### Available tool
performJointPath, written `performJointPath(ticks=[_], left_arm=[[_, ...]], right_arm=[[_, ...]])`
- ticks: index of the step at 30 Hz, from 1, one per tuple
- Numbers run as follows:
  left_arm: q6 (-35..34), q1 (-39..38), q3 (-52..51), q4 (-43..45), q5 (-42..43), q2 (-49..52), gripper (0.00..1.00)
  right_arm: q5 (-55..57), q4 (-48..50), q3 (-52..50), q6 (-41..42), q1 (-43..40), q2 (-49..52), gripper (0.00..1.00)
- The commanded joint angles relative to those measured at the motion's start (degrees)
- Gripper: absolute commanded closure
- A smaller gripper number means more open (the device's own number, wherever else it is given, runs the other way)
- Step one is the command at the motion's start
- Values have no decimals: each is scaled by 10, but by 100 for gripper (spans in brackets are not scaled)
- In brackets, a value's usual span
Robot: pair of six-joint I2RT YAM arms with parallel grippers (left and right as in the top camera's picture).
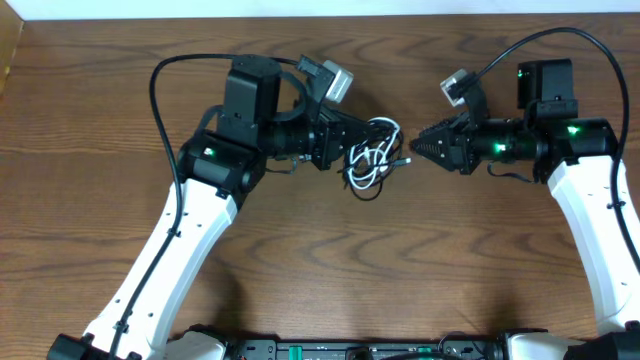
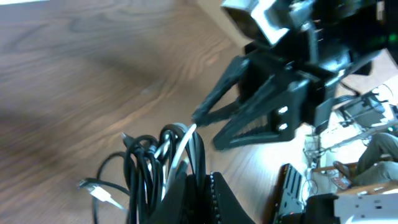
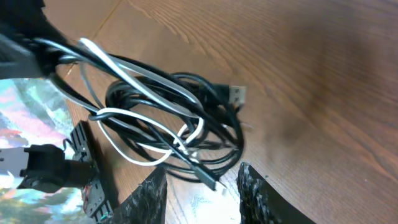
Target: Untangle cables
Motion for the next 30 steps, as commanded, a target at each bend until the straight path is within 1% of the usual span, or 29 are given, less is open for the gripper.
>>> performJointPath(ticks=[1,8,13,14,17,22,30], left_arm=[[-33,-12,3,24,29,-2,92],[-50,-14,3,38,53,-2,92],[-50,-14,3,42,71,-2,92],[-50,-14,3,45,77,-2,92],[-58,-14,3,52,78,-2,92],[-65,-19,3,64,100,-2,92],[-67,-32,3,66,101,-2,92]], right_arm=[[10,-1,6,-11,5,-7,68],[16,1,6,-16,5,-7,68],[28,4,6,-16,5,-7,68],[28,3,6,-16,5,-7,69],[28,3,6,-16,5,-7,77],[28,3,6,-25,5,-7,76],[28,6,6,-27,5,-7,76]])
